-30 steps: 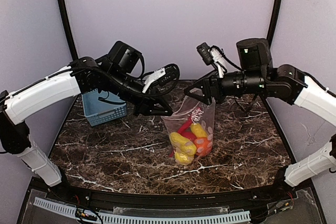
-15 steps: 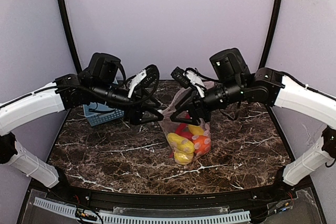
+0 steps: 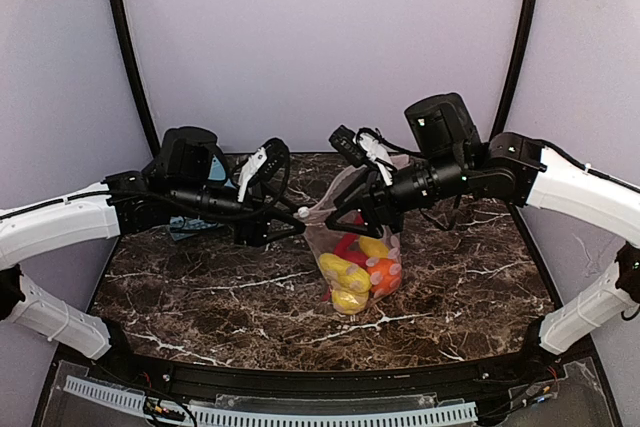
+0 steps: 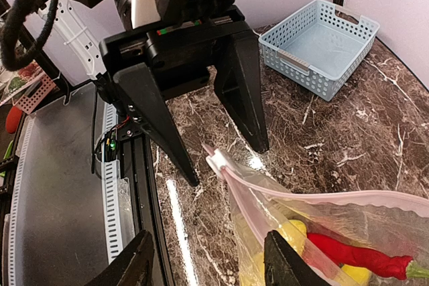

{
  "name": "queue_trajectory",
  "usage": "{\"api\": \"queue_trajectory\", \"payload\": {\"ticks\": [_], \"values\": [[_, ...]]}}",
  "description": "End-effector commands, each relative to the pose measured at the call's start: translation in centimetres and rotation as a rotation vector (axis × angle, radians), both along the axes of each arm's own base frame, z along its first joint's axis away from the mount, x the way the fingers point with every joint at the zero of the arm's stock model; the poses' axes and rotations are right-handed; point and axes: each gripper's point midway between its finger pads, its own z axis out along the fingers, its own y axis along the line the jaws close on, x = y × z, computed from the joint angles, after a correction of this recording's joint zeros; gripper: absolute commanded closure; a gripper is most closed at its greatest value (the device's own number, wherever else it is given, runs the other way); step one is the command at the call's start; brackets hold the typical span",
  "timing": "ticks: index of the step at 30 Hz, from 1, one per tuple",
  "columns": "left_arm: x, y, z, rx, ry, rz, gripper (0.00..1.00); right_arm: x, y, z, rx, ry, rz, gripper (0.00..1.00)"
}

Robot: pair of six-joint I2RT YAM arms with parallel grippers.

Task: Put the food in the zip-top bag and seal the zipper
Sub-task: Pick up the zipper from the zipper food storage bag.

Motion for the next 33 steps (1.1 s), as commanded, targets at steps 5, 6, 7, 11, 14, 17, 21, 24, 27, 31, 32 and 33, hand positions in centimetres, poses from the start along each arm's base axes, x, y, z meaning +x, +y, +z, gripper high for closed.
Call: {"api": "queue_trajectory", "payload": {"ticks": [5, 6, 7, 11, 14, 17, 21, 24, 27, 31, 32, 33], "values": [[0.3, 0.2, 1.5, -0.052, -0.053, 0.012, 0.8, -0.2, 0.0, 1.4, 0.051, -0.031, -0.003, 0.47], [0.3, 0.2, 1.5, -0.051, -0.055, 0.015, 0.84, -0.1, 0.0, 1.5, 0.052, -0.034, -0.003, 0.47], [0.3, 0.2, 1.5, -0.049, -0.057, 0.014, 0.9, -0.1, 0.0, 1.7, 0.056, -0.04, -0.001, 0.48], [0.0, 0.2, 1.6, -0.045, -0.065, -0.003, 0.99, -0.1, 0.2, 2.7, 0.067, -0.062, 0.014, 0.5], [-0.4, 0.2, 2.1, -0.05, -0.078, -0.031, 0.99, -0.2, 0.5, 3.7, 0.08, -0.101, 0.046, 0.51], [-0.9, 0.1, 2.7, -0.057, -0.089, -0.062, 0.99, -0.2, 1.0, 4.3, 0.091, -0.123, 0.072, 0.53], [-1.6, 0.1, 3.3, -0.065, -0.106, -0.107, 0.99, -0.2, 1.7, 4.7, 0.104, -0.131, 0.118, 0.55], [-1.9, 0.1, 3.6, -0.076, -0.114, -0.123, 0.99, -0.2, 2.2, 4.8, 0.116, -0.115, 0.155, 0.55], [-2.3, 0.0, 3.8, -0.089, -0.111, -0.147, 0.99, 0.0, 2.6, 4.6, 0.119, -0.098, 0.179, 0.55], [-2.6, 0.0, 3.8, -0.095, -0.106, -0.166, 0.99, -0.1, 3.0, 4.4, 0.119, -0.071, 0.22, 0.56], [-2.7, 0.0, 3.8, -0.096, -0.106, -0.168, 0.99, 0.0, 3.2, 4.2, 0.116, -0.062, 0.226, 0.56], [-2.7, -0.1, 3.9, -0.098, -0.104, -0.173, 0.99, 0.1, 3.3, 4.1, 0.116, -0.054, 0.232, 0.56]]}}
